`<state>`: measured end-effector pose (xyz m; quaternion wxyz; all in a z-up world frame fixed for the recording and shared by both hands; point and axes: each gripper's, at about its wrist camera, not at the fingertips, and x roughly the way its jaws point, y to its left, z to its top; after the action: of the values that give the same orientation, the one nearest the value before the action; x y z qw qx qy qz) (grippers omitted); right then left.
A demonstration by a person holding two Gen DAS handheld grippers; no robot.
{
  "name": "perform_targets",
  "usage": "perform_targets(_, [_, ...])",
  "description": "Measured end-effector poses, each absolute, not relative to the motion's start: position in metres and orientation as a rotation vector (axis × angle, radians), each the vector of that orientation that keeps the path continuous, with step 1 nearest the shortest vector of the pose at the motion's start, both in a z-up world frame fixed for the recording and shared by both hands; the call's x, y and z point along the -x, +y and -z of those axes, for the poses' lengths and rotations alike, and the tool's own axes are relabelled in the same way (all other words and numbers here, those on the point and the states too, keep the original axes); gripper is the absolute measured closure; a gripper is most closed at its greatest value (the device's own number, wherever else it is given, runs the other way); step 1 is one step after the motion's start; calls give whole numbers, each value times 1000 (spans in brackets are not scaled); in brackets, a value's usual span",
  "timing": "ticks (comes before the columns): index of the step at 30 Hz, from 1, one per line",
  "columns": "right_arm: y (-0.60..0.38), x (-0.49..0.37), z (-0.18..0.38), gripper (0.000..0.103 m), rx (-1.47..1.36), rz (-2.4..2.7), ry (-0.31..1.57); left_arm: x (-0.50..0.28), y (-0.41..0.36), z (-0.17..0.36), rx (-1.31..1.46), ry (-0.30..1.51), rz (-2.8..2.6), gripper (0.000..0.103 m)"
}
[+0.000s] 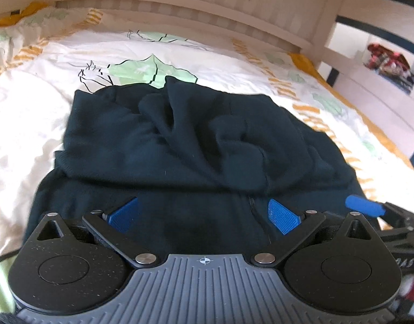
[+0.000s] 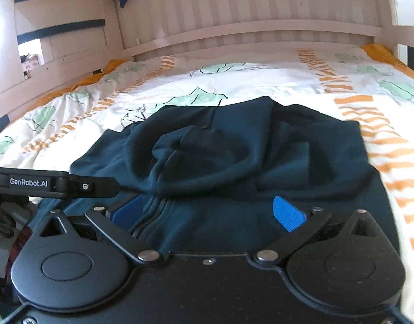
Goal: Fold large clothes
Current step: 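Open both grippers to release the hoodie and withdraw, then press and smooth the folded hoodie flat with both open grippers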
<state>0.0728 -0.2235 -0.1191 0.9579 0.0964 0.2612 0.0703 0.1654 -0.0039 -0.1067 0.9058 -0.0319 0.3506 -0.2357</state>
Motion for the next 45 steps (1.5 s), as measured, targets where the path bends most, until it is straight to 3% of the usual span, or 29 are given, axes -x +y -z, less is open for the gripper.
perform_targets(15, [-266, 26, 76, 0, -381, -85, 573, -92, 40, 89, 10, 781, 472, 0])
perform_targets(23, [-304, 46, 108, 0, -517, 53, 758, -89, 74, 104, 89, 866, 404, 0])
perform_targets(33, [-307, 34, 137, 0, -545, 48, 876, -103, 61, 125, 7, 942, 374, 0])
perform_targets(45, [-308, 31, 147, 0, -574, 22, 901, -106, 54, 131, -44, 939, 357, 0])
